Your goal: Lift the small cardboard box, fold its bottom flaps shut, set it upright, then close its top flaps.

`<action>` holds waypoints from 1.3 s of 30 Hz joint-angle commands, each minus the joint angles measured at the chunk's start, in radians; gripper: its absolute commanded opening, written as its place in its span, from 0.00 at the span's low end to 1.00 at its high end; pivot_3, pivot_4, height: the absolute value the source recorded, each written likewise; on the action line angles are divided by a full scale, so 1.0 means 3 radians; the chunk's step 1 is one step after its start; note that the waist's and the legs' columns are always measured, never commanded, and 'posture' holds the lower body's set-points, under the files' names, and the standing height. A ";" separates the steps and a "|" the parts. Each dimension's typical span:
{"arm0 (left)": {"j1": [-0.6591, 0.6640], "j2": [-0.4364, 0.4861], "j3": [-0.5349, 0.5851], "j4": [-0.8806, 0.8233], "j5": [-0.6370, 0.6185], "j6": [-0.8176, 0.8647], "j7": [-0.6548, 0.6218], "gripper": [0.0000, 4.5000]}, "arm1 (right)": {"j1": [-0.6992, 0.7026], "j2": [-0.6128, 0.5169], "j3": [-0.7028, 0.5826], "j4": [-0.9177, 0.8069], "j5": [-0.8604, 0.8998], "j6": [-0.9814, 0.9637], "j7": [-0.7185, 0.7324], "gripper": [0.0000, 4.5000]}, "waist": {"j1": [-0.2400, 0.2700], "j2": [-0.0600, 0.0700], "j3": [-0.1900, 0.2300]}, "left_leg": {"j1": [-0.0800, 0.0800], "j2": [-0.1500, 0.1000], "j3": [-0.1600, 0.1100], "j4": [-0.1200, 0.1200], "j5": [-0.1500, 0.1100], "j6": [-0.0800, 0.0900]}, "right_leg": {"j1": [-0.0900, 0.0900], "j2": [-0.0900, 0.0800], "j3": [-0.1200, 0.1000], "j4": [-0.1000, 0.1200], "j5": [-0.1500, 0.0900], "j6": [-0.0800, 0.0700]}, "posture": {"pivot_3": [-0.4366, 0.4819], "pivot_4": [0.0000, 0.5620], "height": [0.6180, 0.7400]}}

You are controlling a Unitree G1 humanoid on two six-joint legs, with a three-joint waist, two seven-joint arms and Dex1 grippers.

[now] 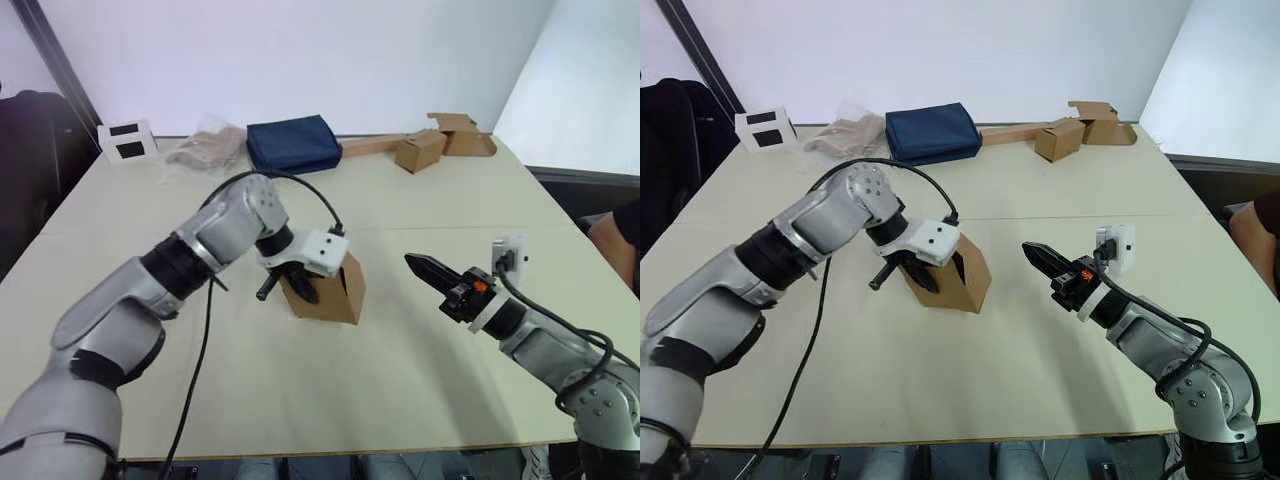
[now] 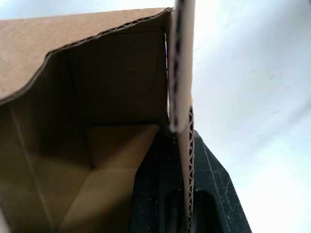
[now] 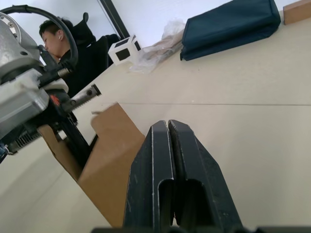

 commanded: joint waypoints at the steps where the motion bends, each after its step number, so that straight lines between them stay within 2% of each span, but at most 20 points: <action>1: -0.0077 -0.0122 0.0083 0.0008 0.0136 0.0005 -0.0026 0.13 | 0.0040 0.0065 -0.0035 -0.0106 -0.0056 -0.0077 0.0008 0.00 | -0.0006 0.0000 0.0000 | 0.0000 0.0000 0.0000 0.0000 0.0000 0.0000 | 0.0000 0.0000 0.0000 0.0000 0.0000 0.0001 | 0.48 0.27 1.00; 5: -0.0222 -0.0186 0.0293 -0.0240 -0.0104 0.0480 -0.0091 0.44 | 0.0081 0.0093 -0.0040 -0.0141 -0.0079 -0.0063 0.0010 0.00 | -0.0013 0.0000 0.0000 | -0.0001 0.0001 -0.0001 0.0000 -0.0002 0.0003 | -0.0001 0.0001 0.0000 0.0001 -0.0001 0.0003 | 0.48 0.27 1.00; 11: -0.0565 0.0001 0.0645 -0.0431 -0.0584 0.1242 -0.0091 0.96 | 0.0094 0.0062 -0.0059 -0.0129 -0.0104 -0.0025 0.0064 0.00 | -0.0020 0.0000 0.0000 | -0.0001 0.0001 -0.0003 0.0000 -0.0002 0.0003 | -0.0002 0.0002 0.0000 0.0006 -0.0002 0.0005 | 0.48 0.27 1.00; 12: -0.0577 0.0096 0.0731 -0.0415 -0.0633 0.1309 -0.0091 0.98 | 0.0076 0.0050 -0.0065 -0.0108 -0.0114 -0.0020 0.0073 0.00 | -0.0025 0.0001 0.0000 | 0.0000 0.0001 -0.0004 0.0000 -0.0002 0.0003 | -0.0002 0.0003 0.0000 0.0006 -0.0002 0.0005 | 0.48 0.27 1.00; 15: -0.0462 0.0376 0.0924 -0.0363 -0.0772 0.1258 -0.0091 0.98 | 0.0026 0.0014 -0.0053 -0.0064 -0.0155 -0.0001 0.0117 0.00 | -0.0042 0.0005 0.0001 | 0.0005 0.0002 -0.0003 0.0000 -0.0002 0.0003 | -0.0002 0.0004 0.0000 0.0010 -0.0002 0.0005 | 0.48 0.27 1.00; 19: -0.0050 0.0442 0.1325 -0.0280 -0.0946 0.1166 0.0002 0.98 | 0.0000 -0.0147 0.0131 -0.0059 -0.0473 0.0026 0.0211 0.00 | -0.0019 0.0008 -0.0001 | 0.0009 0.0003 -0.0005 -0.0001 -0.0002 0.0003 | -0.0001 0.0005 -0.0001 0.0016 -0.0002 0.0005 | 0.48 0.27 1.00; 22: 0.0278 0.0370 0.1620 -0.0145 -0.1045 0.1147 0.0228 0.81 | -0.0004 -0.0295 0.0320 -0.0013 -0.0855 0.0036 0.0203 0.00 | -0.0008 0.0007 0.0000 | 0.0006 0.0002 -0.0004 0.0004 -0.0001 0.0003 | 0.0000 0.0002 -0.0002 0.0015 -0.0002 0.0005 | 0.48 0.27 1.00; 24: 0.0525 0.0280 0.1813 0.0065 -0.1044 0.0911 0.0444 0.66 | 0.0055 -0.0456 0.0479 -0.0077 -0.1028 0.0054 0.0368 0.00 | -0.0005 0.0006 0.0001 | 0.0003 0.0000 -0.0002 0.0006 -0.0001 0.0003 | 0.0000 -0.0001 -0.0001 0.0013 -0.0002 0.0006 | 0.48 0.27 1.00; 25: 0.0626 0.0226 0.1904 0.0170 -0.1052 0.0843 0.0556 0.54 | 0.0071 -0.0504 0.0539 -0.0099 -0.1090 0.0057 0.0428 0.00 | -0.0006 0.0005 0.0000 | 0.0003 0.0000 -0.0001 0.0006 -0.0001 0.0003 | 0.0000 -0.0002 0.0000 0.0012 -0.0001 0.0006 | 0.48 0.27 1.00; 28: 0.0849 0.0086 0.2086 0.0361 -0.1081 0.0647 0.0729 0.28 | 0.0046 -0.0544 0.0620 -0.0104 -0.1186 0.0070 0.0522 0.00 | -0.0008 0.0004 0.0000 | 0.0003 -0.0001 0.0000 0.0007 -0.0001 0.0003 | 0.0001 -0.0002 0.0000 0.0010 0.0004 0.0016 | 0.48 0.27 1.00; 31: 0.0964 -0.0004 0.2136 0.0452 -0.1056 0.0536 0.0814 0.02 | 0.0007 -0.0534 0.0670 -0.0085 -0.1263 0.0088 0.0587 0.00 | -0.0005 0.0004 0.0000 | 0.0003 0.0000 -0.0001 0.0007 -0.0001 0.0003 | 0.0001 -0.0001 -0.0002 0.0011 0.0005 0.0017 | 0.48 0.27 1.00; 34: 0.1266 -0.0129 0.2011 0.0574 -0.0788 0.0019 0.1048 0.02 | -0.0142 -0.0442 0.0808 0.0011 -0.1339 0.0140 0.0617 0.00 | -0.0008 0.0005 0.0000 | 0.0005 -0.0001 -0.0001 0.0006 -0.0001 0.0003 | 0.0003 -0.0001 -0.0002 0.0012 0.0005 0.0017 | 0.48 0.27 1.00; 39: 0.1489 -0.0207 0.1849 0.0692 -0.0499 -0.0392 0.1184 0.02 | -0.0284 -0.0315 0.0958 0.0171 -0.1507 0.0174 0.0637 0.00 | -0.0009 0.0004 -0.0001 | 0.0011 0.0000 0.0000 0.0006 -0.0001 0.0003 | 0.0008 0.0000 -0.0002 0.0012 0.0005 0.0016 | 0.48 0.27 1.00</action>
